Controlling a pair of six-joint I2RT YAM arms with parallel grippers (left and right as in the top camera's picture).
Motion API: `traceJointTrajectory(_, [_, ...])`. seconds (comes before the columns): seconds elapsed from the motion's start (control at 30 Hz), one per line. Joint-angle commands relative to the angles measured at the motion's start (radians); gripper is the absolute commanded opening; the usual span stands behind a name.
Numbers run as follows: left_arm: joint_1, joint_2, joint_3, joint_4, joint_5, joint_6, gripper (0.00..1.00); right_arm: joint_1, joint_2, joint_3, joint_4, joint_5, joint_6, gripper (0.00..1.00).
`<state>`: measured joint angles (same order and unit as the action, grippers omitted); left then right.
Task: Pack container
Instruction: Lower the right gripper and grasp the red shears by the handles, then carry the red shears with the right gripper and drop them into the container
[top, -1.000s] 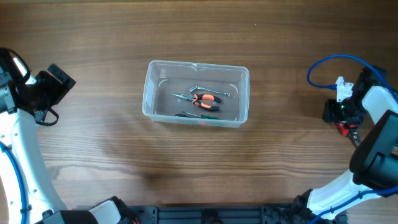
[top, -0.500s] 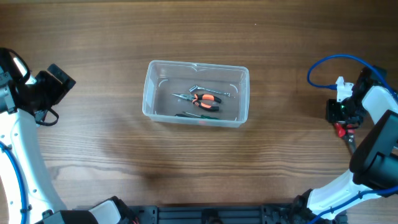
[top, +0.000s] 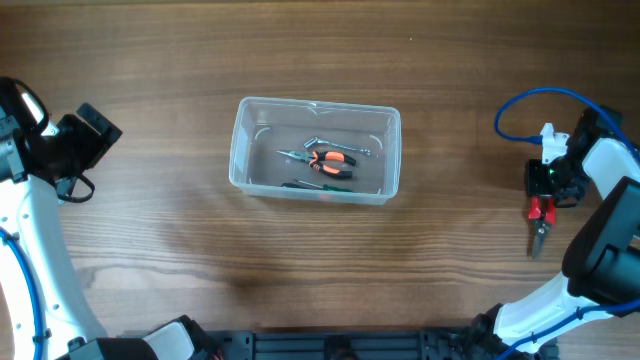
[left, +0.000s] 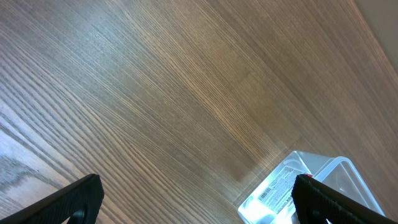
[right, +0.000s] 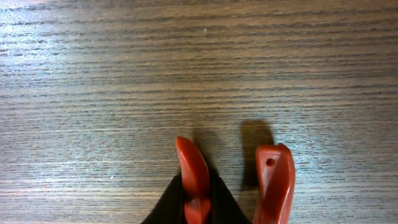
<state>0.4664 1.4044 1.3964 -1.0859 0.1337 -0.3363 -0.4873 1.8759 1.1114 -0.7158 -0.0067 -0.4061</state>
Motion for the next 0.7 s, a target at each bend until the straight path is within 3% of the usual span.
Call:
traceJointTrajectory(0.0, [-0.005, -0.004, 0.006, -0.004, 0.015, -0.009, 1.0, 0.002, 0.056, -0.014, 0.0, -0.031, 0.006, 0.04])
traceJointTrajectory(0.1, [-0.005, -0.004, 0.006, -0.004, 0.015, -0.009, 1.0, 0.002, 0.056, 0.006, -0.003, -0.1, 0.037, 0.03])
traceJointTrajectory(0.17, [-0.005, -0.004, 0.006, -0.004, 0.015, -0.009, 1.0, 0.01, 0.05, 0.059, -0.04, -0.1, 0.132, 0.04])
traceJointTrajectory(0.23, [-0.005, -0.004, 0.006, -0.004, 0.015, -0.009, 1.0, 0.031, 0.031, 0.135, -0.105, -0.1, 0.2, 0.04])
traceJointTrajectory(0.37, [-0.005, -0.004, 0.006, -0.003, 0.015, -0.009, 1.0, 0.12, -0.026, 0.352, -0.302, -0.1, 0.196, 0.04])
traceJointTrajectory(0.47, [-0.005, -0.004, 0.006, -0.003, 0.015, -0.008, 1.0, 0.254, -0.071, 0.554, -0.448, -0.095, 0.161, 0.04])
traceJointTrajectory(0.67, [-0.005, -0.004, 0.006, -0.003, 0.015, -0.008, 1.0, 0.62, -0.092, 0.844, -0.531, 0.008, 0.108, 0.04])
